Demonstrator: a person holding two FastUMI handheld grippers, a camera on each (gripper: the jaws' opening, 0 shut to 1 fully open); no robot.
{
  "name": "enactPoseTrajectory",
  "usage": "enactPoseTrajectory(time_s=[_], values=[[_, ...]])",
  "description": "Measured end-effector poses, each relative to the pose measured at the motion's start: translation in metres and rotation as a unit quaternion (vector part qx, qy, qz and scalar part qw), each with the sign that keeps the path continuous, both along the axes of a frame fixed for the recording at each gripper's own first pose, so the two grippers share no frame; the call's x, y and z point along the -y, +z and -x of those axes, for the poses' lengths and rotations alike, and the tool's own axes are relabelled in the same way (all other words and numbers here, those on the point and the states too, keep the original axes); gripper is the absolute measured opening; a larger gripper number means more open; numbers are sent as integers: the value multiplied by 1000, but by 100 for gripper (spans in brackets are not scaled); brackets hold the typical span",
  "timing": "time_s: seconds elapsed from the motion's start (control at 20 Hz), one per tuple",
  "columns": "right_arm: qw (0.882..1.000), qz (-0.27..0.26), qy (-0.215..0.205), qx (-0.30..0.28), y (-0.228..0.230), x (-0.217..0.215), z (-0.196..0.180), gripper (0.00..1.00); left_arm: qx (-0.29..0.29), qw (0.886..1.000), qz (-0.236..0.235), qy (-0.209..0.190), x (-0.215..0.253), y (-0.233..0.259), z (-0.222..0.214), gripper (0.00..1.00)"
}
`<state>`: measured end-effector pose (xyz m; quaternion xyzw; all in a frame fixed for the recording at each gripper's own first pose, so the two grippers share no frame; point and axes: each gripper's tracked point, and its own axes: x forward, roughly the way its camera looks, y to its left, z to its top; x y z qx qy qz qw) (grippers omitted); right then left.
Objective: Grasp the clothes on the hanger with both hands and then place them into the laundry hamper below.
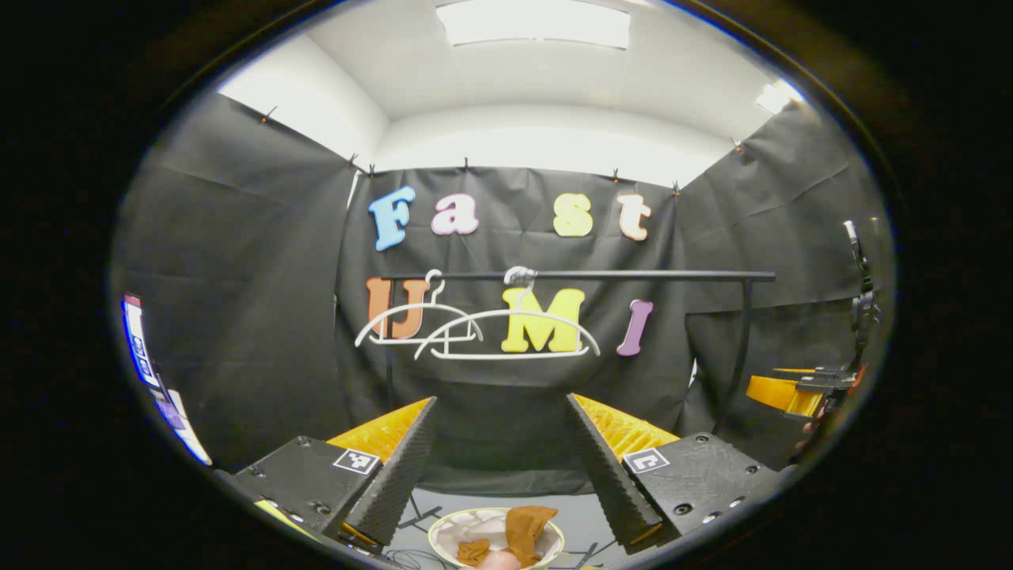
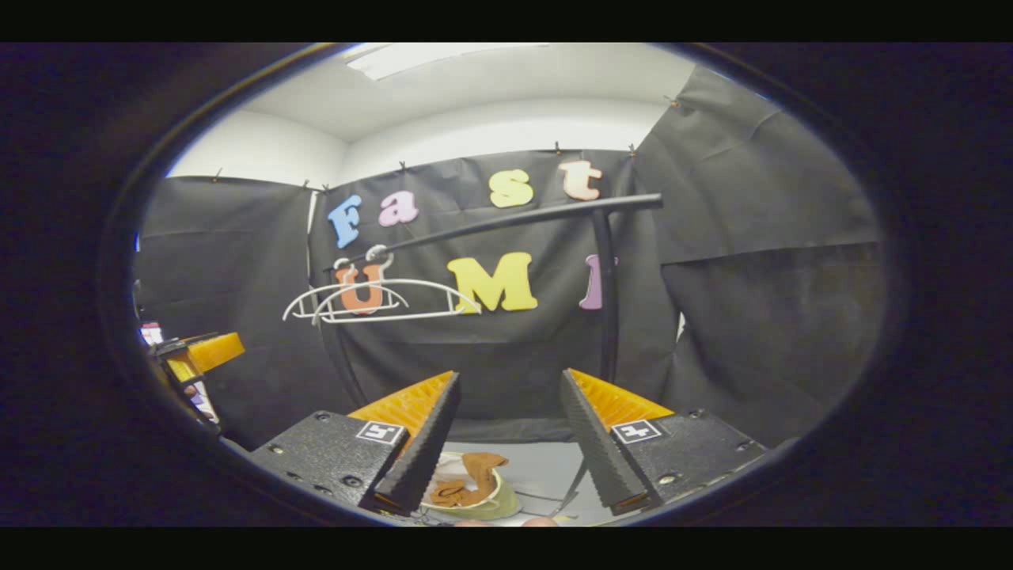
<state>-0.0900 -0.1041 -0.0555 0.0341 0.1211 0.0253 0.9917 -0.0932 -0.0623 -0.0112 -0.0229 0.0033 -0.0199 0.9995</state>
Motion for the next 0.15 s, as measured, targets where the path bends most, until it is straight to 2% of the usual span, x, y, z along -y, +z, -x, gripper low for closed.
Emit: enactPoseTrajectory(time_s=[0.15], values=[[1000, -2, -1, 23, 18, 11, 20, 81, 10, 1000, -12, 11, 6, 12, 23, 92]])
